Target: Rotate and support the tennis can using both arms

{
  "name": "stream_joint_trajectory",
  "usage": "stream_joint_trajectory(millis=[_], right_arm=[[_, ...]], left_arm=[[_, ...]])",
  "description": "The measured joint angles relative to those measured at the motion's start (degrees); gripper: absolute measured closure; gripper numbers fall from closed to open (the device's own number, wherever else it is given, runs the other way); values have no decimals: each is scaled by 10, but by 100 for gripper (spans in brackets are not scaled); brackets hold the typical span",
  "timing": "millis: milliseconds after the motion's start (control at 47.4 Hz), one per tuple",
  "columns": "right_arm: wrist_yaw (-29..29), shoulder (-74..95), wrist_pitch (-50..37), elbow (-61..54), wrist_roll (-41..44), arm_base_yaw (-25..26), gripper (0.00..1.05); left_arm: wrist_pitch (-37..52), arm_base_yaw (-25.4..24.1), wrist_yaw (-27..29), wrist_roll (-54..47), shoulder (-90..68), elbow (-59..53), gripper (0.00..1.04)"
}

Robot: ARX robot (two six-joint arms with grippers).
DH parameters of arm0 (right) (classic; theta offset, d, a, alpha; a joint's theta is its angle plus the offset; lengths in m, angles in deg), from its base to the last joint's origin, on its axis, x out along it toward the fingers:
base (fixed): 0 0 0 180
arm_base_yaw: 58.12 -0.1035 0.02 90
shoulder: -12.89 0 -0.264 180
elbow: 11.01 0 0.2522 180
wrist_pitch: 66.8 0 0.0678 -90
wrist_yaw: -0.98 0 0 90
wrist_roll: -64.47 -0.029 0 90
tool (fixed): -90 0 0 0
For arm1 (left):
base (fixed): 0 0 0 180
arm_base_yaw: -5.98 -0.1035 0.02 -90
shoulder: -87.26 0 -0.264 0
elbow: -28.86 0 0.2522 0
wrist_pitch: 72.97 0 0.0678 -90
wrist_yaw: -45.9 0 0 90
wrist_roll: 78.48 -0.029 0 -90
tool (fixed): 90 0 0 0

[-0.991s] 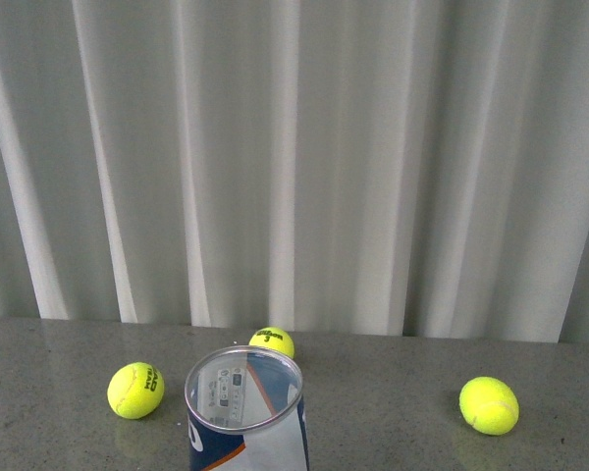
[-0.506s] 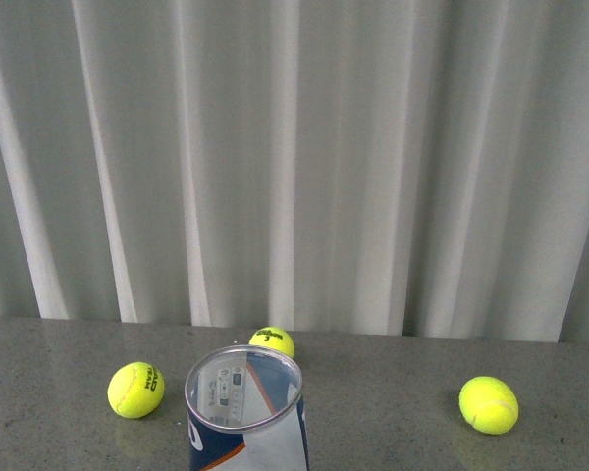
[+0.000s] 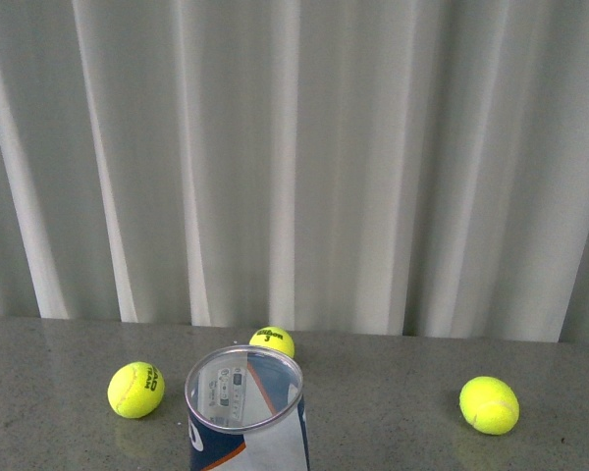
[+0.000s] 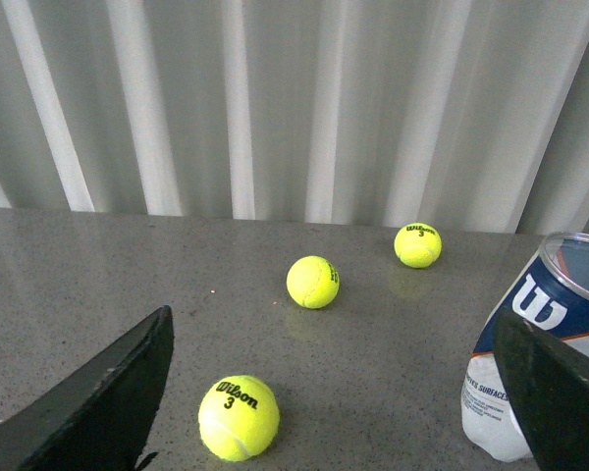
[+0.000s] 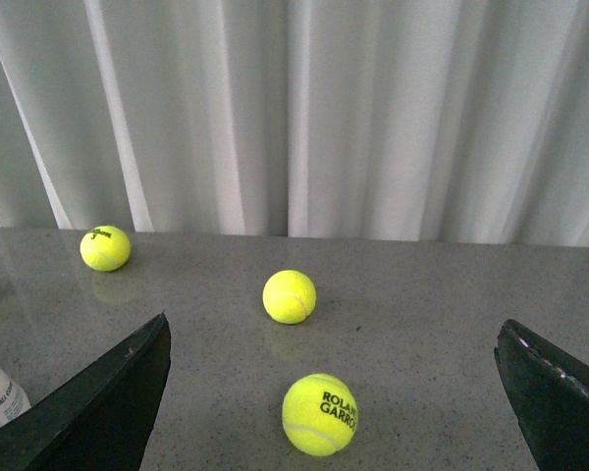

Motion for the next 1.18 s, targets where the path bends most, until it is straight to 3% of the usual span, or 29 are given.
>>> stream_joint_trajectory(millis=[1181], right_arm=[[0, 0, 0, 0, 0, 0, 7]], left_arm=[[0, 0, 0, 0, 0, 0, 7]])
